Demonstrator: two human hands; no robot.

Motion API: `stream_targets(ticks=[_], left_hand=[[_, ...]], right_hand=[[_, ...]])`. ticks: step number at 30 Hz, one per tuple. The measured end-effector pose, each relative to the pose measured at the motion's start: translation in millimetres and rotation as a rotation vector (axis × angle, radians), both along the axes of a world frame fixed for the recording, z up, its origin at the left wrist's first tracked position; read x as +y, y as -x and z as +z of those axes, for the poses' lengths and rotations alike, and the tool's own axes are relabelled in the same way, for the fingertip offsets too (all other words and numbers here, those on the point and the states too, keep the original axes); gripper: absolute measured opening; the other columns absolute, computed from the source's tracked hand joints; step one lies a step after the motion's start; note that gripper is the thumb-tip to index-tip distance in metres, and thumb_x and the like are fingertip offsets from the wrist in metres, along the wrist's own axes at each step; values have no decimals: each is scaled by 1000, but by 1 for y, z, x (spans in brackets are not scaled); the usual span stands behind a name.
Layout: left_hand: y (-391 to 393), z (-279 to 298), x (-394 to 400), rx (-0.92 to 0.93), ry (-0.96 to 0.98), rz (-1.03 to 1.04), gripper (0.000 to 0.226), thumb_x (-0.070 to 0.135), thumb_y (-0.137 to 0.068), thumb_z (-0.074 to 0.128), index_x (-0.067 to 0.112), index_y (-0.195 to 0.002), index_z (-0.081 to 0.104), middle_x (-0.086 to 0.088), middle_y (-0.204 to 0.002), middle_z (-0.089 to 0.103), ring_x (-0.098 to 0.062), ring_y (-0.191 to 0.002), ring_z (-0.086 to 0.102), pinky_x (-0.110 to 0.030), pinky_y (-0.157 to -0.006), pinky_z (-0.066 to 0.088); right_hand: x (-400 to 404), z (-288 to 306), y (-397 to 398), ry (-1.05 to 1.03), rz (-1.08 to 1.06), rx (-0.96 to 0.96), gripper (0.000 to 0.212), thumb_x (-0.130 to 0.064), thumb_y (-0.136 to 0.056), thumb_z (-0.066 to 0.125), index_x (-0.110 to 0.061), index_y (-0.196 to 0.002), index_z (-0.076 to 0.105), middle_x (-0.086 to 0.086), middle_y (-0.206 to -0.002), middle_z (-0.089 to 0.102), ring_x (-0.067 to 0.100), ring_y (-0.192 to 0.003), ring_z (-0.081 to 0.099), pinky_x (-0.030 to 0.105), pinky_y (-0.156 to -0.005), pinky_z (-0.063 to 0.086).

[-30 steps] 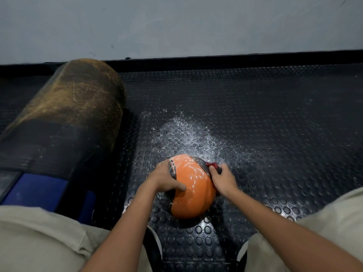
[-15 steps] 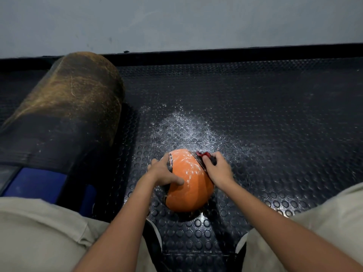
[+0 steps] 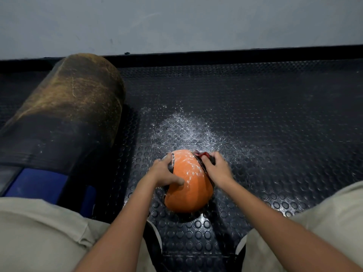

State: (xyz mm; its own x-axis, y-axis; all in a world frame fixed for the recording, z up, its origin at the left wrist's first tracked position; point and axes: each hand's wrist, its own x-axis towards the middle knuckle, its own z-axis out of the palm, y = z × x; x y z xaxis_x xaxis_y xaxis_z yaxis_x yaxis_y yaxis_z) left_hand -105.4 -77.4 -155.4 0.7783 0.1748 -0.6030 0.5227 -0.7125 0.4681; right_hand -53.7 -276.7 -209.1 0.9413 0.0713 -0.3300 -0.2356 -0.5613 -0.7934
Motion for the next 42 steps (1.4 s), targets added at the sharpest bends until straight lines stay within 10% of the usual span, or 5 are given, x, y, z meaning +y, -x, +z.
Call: stream_targets(ticks=[16,23,30,35,42], left_hand=[[0,2,-2,-120,-35,-22,120,53,-52,83,42,-157,25,-9,-153,35,-32,-137,40,-48,-112,41],[-3,5,-2,-33,-80,-15,101,44,-72,81,56,-153,22,-16,-151,23,-46,-139,28,-55,-112,38],[-6,7,-10,-42,-36,-19,128,89,-39,66,48,-154,26,-16,-155,28,-45,-139,36,-59,-108,42],[2,3,-14,-140,-104,62,134,80,-40,82,26,-152,32,-10,-151,43,-34,-135,47,-52,-107,46],[2,6,-17,-192,-78,62,126,76,-42,86,24,-148,42,-2,-145,53,-25,-128,54,-45,-105,49]], right_hand=[[-13,-20,2,-16,-125,215,30,-41,-106,44,-13,-112,53,5,-91,62,18,-74,57,31,-63,48],[1,0,-2,-35,-25,-3,24,-45,-102,50,-21,-104,55,-2,-95,64,12,-78,57,27,-60,40],[-9,-16,2,-50,-179,192,26,-42,-104,45,-17,-105,54,8,-98,66,28,-91,65,43,-80,54],[1,0,-4,-56,-18,-33,22,-47,-101,49,-27,-96,53,-1,-94,65,16,-81,60,37,-74,51],[-9,-10,3,-34,-138,188,28,-40,-105,43,-14,-112,51,4,-93,61,18,-77,57,32,-65,46]])
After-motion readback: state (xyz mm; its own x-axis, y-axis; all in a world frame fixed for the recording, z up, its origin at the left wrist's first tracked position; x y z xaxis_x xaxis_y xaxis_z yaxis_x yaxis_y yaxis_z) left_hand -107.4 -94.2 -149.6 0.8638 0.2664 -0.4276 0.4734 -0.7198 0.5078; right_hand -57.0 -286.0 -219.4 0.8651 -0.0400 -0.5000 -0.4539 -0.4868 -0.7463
